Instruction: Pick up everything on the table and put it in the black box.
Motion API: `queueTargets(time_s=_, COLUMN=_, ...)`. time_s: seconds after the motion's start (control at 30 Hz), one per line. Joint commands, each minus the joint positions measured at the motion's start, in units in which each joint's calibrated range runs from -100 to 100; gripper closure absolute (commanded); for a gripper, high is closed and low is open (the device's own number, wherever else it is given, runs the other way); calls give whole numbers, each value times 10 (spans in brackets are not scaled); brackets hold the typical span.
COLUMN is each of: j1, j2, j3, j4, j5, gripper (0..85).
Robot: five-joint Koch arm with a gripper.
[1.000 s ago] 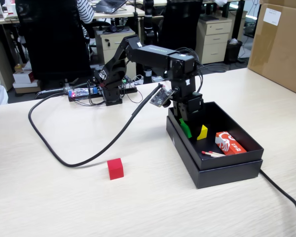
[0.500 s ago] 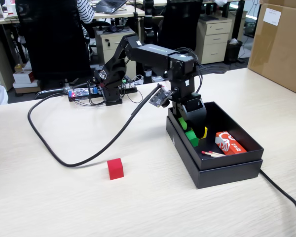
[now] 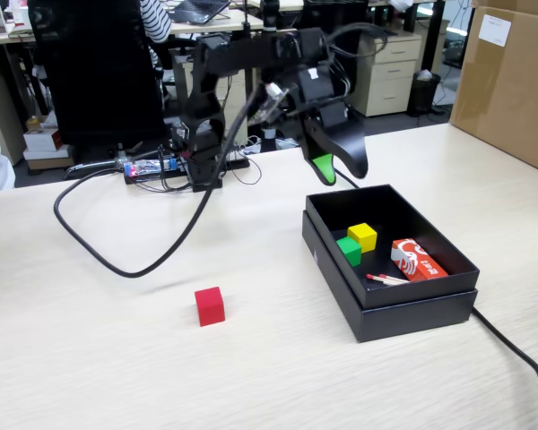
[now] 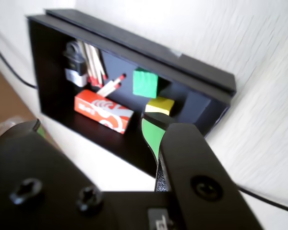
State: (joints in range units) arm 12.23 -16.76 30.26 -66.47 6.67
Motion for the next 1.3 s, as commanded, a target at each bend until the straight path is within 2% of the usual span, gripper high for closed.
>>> queueTargets(time_s=0.0, j1=-19, j2=-112, j3=-3, j4=-1, j5=-27, gripper=411)
queueTargets(time_s=0.4, j1=-113, j2=-307, j3=-199, j4=9, j5=-86, gripper=368)
queueTargets(time_s=0.8, j1=-136, j2=-372, j3=-346, j4=9, j5=-85, gripper=358)
queueTargets(time_s=1.03, j1=-139, j2=-362, j3=-341, j4=11, j5=-85, gripper=358)
queueTargets(time_s=1.27, j1=-161, j2=-266, j3=-276, j4=24, j5=-94, gripper=359)
